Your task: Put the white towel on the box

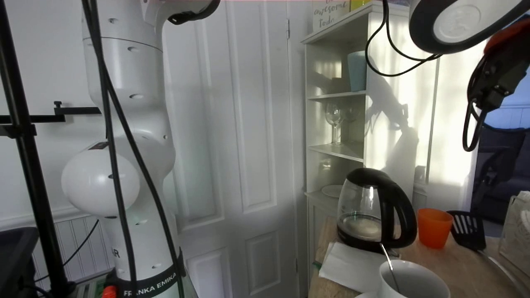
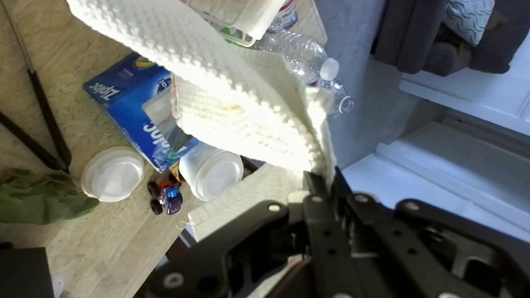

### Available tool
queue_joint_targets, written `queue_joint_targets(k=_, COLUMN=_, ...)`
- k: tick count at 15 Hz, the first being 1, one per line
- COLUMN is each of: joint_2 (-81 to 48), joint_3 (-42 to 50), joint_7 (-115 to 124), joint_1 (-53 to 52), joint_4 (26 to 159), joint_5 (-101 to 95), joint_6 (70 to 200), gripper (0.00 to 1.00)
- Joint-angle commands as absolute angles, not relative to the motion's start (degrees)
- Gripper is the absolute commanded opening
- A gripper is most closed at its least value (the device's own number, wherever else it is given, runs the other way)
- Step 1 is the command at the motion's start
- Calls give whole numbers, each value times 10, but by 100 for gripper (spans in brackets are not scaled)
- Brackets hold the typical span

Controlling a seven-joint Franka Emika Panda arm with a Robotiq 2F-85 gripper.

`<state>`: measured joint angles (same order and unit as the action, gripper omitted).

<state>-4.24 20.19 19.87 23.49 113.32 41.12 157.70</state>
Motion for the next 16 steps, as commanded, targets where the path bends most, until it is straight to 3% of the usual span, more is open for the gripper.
queue_joint_targets(k=1, joint_2=-50, joint_3=204, joint_7=202, joint_1=231, joint_4=1125, joint_5=416, joint_6=1576, gripper=6)
queue_joint_targets(k=6, joint_2=-67, joint_3=204, joint_7=201, joint_1=234, joint_4=1111, joint_5=423, joint_6=1576, gripper=6)
queue_joint_targets(k=16, joint_2=-241, joint_3=213, joint_7=448, joint_1=231, joint_4=953, joint_5=443, joint_6=1719, gripper=6)
